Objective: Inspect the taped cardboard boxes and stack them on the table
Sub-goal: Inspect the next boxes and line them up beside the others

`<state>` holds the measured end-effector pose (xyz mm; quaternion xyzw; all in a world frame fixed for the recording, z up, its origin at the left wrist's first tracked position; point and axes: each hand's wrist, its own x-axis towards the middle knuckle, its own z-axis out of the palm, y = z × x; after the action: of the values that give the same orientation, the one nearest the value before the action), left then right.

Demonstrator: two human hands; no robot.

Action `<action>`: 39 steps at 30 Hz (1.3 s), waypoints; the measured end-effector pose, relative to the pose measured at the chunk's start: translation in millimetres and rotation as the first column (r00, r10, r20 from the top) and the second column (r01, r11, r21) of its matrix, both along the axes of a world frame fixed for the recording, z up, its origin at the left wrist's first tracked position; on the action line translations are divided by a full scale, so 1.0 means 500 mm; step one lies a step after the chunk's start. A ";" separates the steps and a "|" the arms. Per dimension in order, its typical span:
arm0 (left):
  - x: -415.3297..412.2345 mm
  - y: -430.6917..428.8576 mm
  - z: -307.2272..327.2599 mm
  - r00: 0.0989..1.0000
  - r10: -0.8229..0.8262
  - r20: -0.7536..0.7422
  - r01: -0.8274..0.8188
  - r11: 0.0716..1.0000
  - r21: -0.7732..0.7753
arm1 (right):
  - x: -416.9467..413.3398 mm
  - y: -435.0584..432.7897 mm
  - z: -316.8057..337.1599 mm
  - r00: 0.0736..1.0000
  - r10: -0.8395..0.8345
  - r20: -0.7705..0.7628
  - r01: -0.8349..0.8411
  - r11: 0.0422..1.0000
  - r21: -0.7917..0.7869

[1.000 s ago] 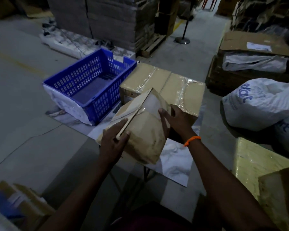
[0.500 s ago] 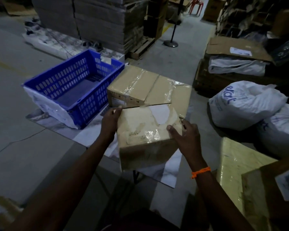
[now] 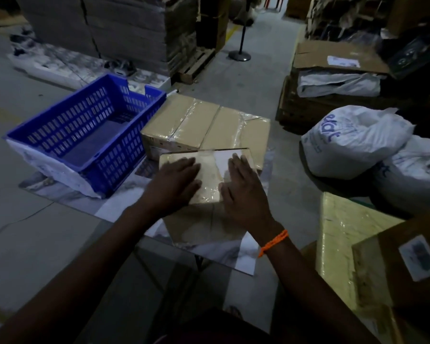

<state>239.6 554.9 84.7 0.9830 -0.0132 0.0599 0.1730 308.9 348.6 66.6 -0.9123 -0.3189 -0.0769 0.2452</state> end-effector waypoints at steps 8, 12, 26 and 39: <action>-0.005 -0.017 -0.047 0.999 0.047 -0.006 -0.046 0.997 0.067 | 0.014 0.033 -0.020 0.998 0.066 -0.011 -0.067 0.958 -0.277; -0.002 -0.017 -0.044 0.998 0.058 0.026 -0.058 0.998 0.020 | 0.013 0.033 -0.017 0.998 0.060 -0.002 -0.059 0.962 -0.268; -0.122 -0.033 -0.081 0.974 -0.088 0.208 0.085 0.996 0.023 | -0.036 -0.116 -0.061 0.959 0.144 0.243 -0.154 0.988 0.026; -0.076 -0.008 -0.041 0.867 0.494 -0.064 -0.406 0.627 -0.665 | 0.103 -0.096 0.012 0.771 -0.062 -0.634 0.340 0.881 0.328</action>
<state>201.6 550.6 64.5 0.8230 0.2444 0.1634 0.4861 360.1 300.6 72.8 -0.8416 -0.0966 0.1255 0.5164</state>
